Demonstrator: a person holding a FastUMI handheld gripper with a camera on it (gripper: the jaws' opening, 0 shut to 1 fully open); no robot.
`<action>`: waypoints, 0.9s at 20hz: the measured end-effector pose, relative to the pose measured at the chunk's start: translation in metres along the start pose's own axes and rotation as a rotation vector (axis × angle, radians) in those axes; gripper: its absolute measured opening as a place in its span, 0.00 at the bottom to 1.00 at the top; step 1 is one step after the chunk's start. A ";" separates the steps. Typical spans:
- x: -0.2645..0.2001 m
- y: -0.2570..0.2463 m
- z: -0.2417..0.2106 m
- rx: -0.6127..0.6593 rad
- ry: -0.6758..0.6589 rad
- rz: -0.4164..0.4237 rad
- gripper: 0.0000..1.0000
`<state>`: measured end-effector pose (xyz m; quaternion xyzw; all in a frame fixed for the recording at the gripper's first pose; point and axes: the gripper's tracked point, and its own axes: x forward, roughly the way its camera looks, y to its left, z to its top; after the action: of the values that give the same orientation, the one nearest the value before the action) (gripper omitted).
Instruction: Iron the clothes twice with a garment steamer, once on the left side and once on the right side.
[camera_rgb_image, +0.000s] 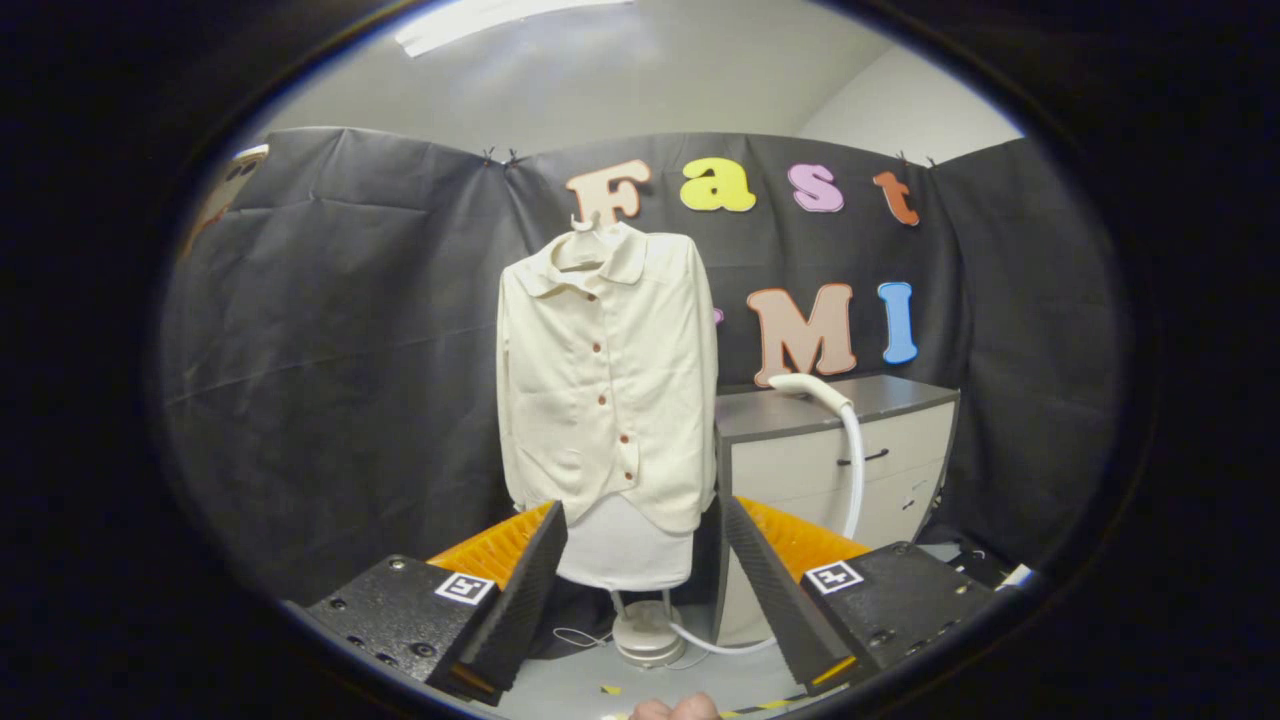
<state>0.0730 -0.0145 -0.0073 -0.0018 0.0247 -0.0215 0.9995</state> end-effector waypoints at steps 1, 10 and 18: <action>0.005 -0.004 -0.001 -0.009 0.004 -0.003 0.97; 0.077 -0.062 0.010 -0.027 0.014 0.063 0.97; 0.142 -0.145 0.014 -0.047 0.030 0.094 0.97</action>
<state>0.2090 -0.1650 0.0005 -0.0239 0.0400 0.0258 0.9986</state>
